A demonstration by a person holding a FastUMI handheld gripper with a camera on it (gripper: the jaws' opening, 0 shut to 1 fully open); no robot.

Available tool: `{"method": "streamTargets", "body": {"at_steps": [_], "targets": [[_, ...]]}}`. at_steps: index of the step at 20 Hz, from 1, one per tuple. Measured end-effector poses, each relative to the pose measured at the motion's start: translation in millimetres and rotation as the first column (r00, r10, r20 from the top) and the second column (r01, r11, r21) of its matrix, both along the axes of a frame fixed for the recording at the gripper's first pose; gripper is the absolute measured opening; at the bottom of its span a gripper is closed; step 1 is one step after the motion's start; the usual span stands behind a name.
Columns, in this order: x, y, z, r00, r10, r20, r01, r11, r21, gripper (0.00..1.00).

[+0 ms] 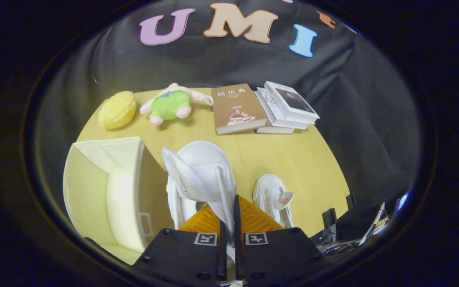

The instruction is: Open the storage box then place both shoes into the box .Put the left shoe in first, then the right shoe, with the right side of both shoes facing outward in a uniform manner.

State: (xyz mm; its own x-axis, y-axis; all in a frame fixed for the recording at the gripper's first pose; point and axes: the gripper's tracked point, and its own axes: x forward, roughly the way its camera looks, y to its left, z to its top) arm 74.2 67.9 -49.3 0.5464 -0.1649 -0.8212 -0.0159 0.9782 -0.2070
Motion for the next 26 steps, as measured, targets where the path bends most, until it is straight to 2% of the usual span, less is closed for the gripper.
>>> {"method": "streamTargets", "body": {"at_steps": [5, 9, 11, 14, 19, 24, 26], "targets": [[-1, 37, 68, 0.993, 0.047, 0.107, -0.044, 0.999, -0.031, 0.12], [-8, 90, 83, 0.986, 0.116, 0.121, -0.114, 0.993, -0.024, 0.11], [-13, 121, 70, 0.987, 0.136, 0.09, -0.138, 0.99, 0.013, 0.11], [-23, 155, 38, 0.991, 0.133, 0.023, -0.134, 0.989, 0.064, 0.11], [-40, 176, -17, 0.987, 0.135, -0.089, -0.13, 0.99, 0.063, 0.11], [-56, 198, -78, 0.957, 0.172, -0.233, -0.153, 0.984, 0.094, 0.12], [-55, 203, -92, 0.944, 0.205, -0.258, -0.188, 0.978, 0.089, 0.11]]}}
